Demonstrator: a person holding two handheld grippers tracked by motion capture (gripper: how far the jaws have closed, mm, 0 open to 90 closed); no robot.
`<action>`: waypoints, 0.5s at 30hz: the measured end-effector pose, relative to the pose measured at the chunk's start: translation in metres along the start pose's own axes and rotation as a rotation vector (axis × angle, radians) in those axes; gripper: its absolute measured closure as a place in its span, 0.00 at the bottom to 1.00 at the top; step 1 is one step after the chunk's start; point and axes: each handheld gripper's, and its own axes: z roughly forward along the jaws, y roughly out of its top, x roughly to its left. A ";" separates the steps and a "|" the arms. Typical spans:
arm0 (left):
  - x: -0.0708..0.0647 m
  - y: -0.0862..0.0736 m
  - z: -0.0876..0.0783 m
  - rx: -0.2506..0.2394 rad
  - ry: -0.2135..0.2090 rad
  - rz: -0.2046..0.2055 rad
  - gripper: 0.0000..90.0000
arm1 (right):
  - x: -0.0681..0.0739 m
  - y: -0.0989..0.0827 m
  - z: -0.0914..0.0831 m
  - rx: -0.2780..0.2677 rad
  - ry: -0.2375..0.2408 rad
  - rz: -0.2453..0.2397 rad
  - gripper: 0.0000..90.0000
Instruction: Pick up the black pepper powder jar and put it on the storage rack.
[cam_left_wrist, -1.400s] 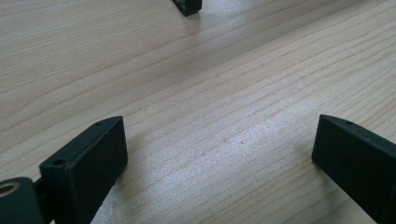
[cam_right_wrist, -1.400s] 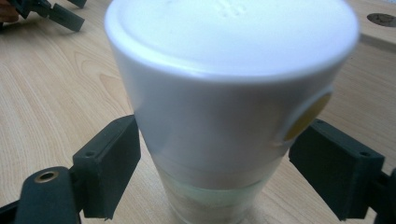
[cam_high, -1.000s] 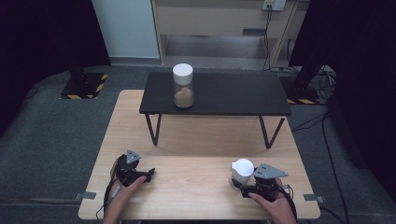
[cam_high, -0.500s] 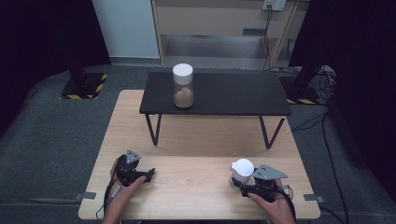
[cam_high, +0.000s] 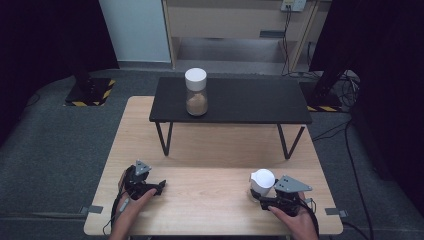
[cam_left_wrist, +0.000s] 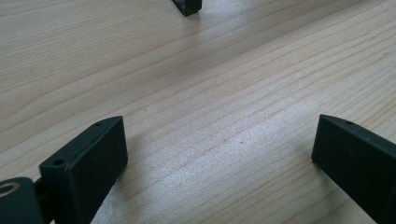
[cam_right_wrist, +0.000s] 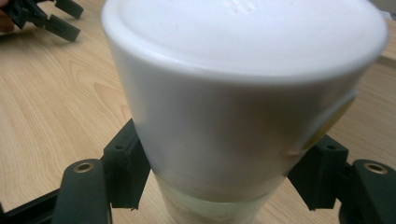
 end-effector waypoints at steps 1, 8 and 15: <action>0.000 0.000 0.000 0.000 0.000 0.000 0.02 | -0.001 0.000 0.000 0.002 -0.001 -0.002 0.35; 0.000 0.000 0.000 0.000 0.000 0.000 0.02 | -0.006 0.002 -0.005 -0.009 -0.006 -0.001 0.35; 0.000 0.000 0.000 0.000 0.001 0.001 0.02 | -0.019 0.007 -0.008 -0.014 0.009 -0.001 0.35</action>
